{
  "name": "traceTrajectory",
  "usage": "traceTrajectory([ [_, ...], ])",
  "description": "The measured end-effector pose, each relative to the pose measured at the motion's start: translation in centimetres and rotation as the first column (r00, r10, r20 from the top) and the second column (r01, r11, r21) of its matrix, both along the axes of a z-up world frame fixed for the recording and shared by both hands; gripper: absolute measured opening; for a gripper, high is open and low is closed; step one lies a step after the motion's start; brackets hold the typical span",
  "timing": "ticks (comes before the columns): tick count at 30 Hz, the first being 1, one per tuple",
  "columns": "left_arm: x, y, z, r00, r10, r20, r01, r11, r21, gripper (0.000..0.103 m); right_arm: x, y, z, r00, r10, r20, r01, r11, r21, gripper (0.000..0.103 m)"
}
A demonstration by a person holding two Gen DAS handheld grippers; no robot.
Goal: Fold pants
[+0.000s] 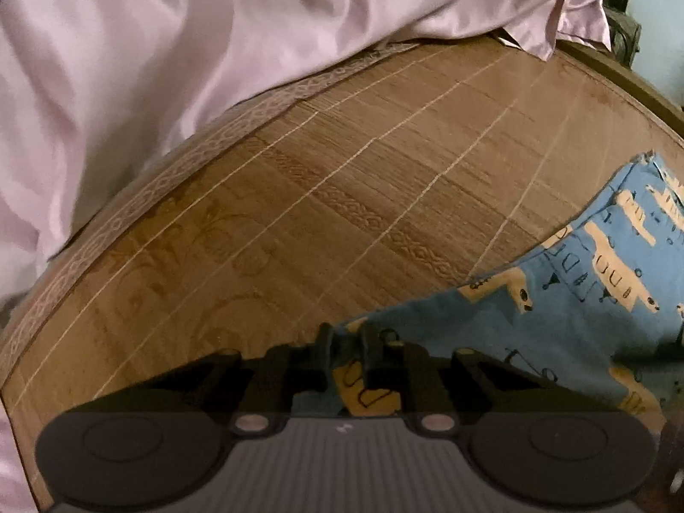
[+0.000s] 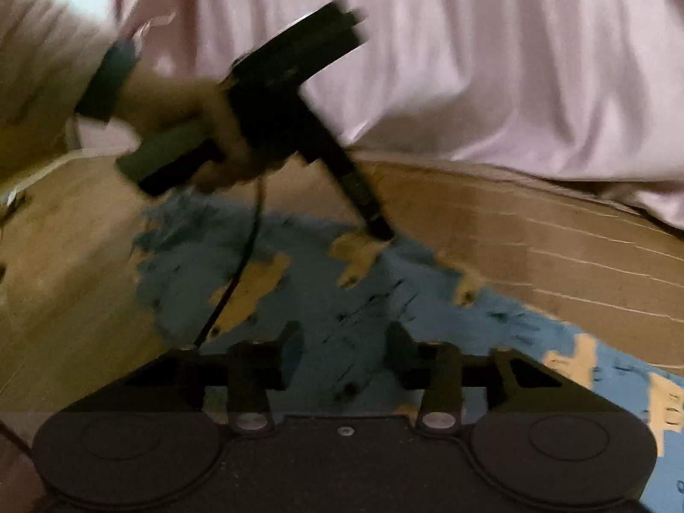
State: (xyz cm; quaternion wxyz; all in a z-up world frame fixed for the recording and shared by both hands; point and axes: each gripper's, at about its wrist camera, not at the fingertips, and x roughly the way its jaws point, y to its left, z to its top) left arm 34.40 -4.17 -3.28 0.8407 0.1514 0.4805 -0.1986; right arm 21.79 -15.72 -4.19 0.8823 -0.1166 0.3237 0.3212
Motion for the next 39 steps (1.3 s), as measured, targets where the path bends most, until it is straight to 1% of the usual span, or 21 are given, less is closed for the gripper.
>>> traceTrajectory([
  [1,0.0,-0.1,-0.1,1.0,-0.009,0.005,0.009,1.0,0.008,0.013,0.0,0.4,-0.4,1.0,0.005,-0.018,-0.005,1.0,-0.028,0.033],
  [2,0.0,-0.3,-0.2,1.0,-0.021,0.015,0.02,1.0,0.019,0.012,0.0,0.6,-0.8,0.999,0.006,-0.037,-0.007,0.999,-0.044,0.033],
  [4,-0.2,-0.5,-0.1,0.999,-0.019,0.04,0.017,0.999,0.039,0.012,-0.1,0.7,-0.7,0.999,-0.002,-0.045,0.001,0.999,-0.035,0.033],
  [7,0.1,-0.3,-0.3,0.999,0.006,0.044,-0.007,0.999,0.034,0.012,-0.4,0.8,-0.7,0.999,0.006,-0.046,-0.009,0.999,-0.05,0.034],
  [9,0.1,-0.6,-0.4,0.998,-0.009,0.058,0.006,0.999,0.051,0.012,-0.7,0.7,-0.7,0.999,0.01,-0.038,-0.012,0.999,-0.045,0.035],
  [11,-0.1,-0.8,-0.4,0.998,-0.015,0.065,0.01,0.998,0.066,0.013,-1.0,-0.2,-0.6,0.999,-0.002,-0.033,0.002,1.0,-0.004,0.044],
  [12,-0.2,-0.8,-0.3,0.998,-0.012,0.066,0.008,0.998,0.069,0.017,-1.1,-1.0,-0.1,1.0,-0.021,-0.015,0.021,1.0,0.018,0.049],
  [14,-0.5,-0.8,0.3,0.998,0.004,0.064,-0.007,0.999,0.054,0.019,-1.4,-2.6,1.2,0.997,-0.064,0.035,0.062,0.997,0.044,0.071],
  [16,-1.0,-0.8,1.3,0.998,0.021,0.067,-0.022,1.0,0.017,0.027,-1.5,-4.7,2.4,0.989,-0.133,0.07,0.13,0.99,0.049,0.08],
  [17,-1.3,-0.9,1.9,0.997,0.024,0.069,-0.024,1.0,0.004,0.041,-1.6,-6.0,2.8,0.981,-0.181,0.075,0.178,0.983,0.043,0.083],
  [18,-1.7,-1.1,2.6,0.997,0.027,0.078,-0.027,1.0,-0.003,0.064,-1.6,-7.1,3.1,0.972,-0.221,0.076,0.219,0.975,0.039,0.084],
  [20,-2.8,-2.1,4.3,0.992,0.024,0.122,-0.023,1.0,-0.01,0.076,-2.1,-10.4,3.6,0.939,-0.337,0.069,0.336,0.942,0.026,0.09],
  [22,-3.7,-3.7,6.1,0.99,0.006,0.141,-0.004,1.0,-0.012,0.082,-2.5,-13.6,3.9,0.886,-0.458,0.073,0.459,0.889,0.008,0.091],
  [25,-4.8,-6.6,8.8,0.991,-0.025,0.133,0.026,1.0,-0.005,0.086,-2.7,-18.9,4.4,0.776,-0.626,0.078,0.627,0.779,0.007,0.097],
  [27,-5.6,-8.9,10.8,0.991,-0.073,0.112,0.07,0.997,0.029,0.09,-2.8,-22.5,4.7,0.701,-0.712,0.05,0.711,0.702,0.026,0.097],
  [28,-6.2,-10.2,12.0,0.988,-0.111,0.105,0.107,0.993,0.045,0.092,-2.9,-24.0,4.9,0.67,-0.741,0.033,0.74,0.671,0.043,0.098],
  [30,-7.3,-12.6,13.8,0.978,-0.182,0.103,0.177,0.983,0.057,0.102,-3.2,-26.2,5.0,0.625,-0.781,0.0,0.779,0.623,0.071,0.1],
  [32,-8.0,-15.2,15.0,0.963,-0.253,0.092,0.249,0.967,0.051,0.103,-3.6,-27.4,4.8,0.601,-0.799,-0.018,0.797,0.598,0.086,0.102],
  [34,-8.3,-18.4,15.2,0.936,-0.346,0.068,0.344,0.938,0.041,0.103,-4.1,-28.0,4.4,0.584,-0.811,-0.023,0.81,0.581,0.082,0.102],
  [36,-8.0,-21.1,14.6,0.909,-0.412,0.061,0.411,0.911,0.027,0.103,-4.2,-28.2,4.0,0.588,-0.809,-0.017,0.807,0.586,0.07,0.102],
  [39,-6.7,-24.0,12.8,0.884,-0.462,0.074,0.465,0.885,-0.021,0.103,-3.3,-28.1,3.3,0.62,-0.784,0.028,0.784,0.62,0.035,0.102],
])
